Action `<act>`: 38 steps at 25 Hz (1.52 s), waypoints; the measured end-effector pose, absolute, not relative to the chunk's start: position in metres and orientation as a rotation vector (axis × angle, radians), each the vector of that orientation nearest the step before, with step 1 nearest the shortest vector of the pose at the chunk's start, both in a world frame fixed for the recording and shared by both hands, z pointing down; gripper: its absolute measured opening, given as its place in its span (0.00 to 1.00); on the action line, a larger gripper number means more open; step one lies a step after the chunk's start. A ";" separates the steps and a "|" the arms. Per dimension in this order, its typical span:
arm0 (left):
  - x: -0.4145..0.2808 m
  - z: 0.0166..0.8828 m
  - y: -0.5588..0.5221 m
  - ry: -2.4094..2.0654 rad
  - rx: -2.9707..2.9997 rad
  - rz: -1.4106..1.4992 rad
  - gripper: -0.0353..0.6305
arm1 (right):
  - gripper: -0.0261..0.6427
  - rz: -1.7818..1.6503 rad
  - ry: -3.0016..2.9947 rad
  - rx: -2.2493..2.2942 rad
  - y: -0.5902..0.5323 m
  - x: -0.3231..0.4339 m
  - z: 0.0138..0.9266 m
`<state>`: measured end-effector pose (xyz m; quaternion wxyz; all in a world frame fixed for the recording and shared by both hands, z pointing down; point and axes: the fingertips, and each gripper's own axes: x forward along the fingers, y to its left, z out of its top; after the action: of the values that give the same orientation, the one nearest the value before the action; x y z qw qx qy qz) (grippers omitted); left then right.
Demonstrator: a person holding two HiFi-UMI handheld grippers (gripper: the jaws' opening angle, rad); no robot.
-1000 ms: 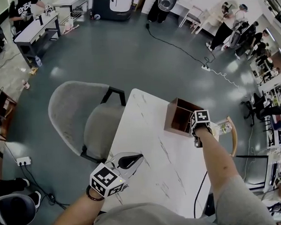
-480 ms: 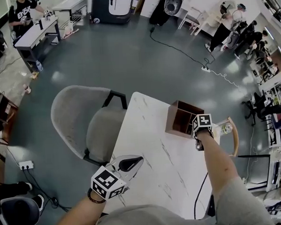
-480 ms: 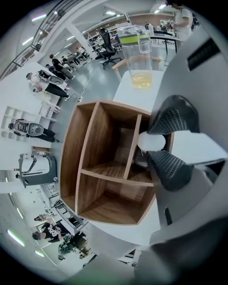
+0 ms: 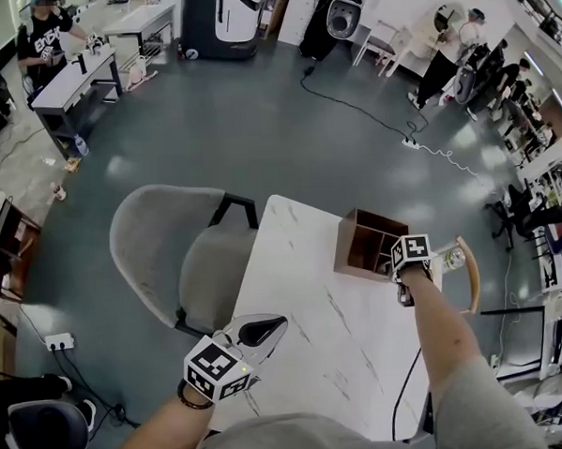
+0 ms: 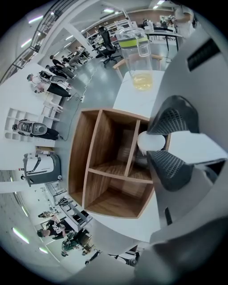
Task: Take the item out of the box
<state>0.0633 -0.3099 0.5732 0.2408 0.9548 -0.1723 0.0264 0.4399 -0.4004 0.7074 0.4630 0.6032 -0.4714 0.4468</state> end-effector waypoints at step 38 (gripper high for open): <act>0.061 0.336 -0.372 -0.401 2.954 -0.158 0.06 | 0.20 0.853 -2.072 1.855 -0.413 0.366 0.358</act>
<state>0.0611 -0.3725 0.3360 0.0781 0.9865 -0.1341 -0.0527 0.3657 -0.4126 0.3583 0.1160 0.6335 -0.7074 0.2914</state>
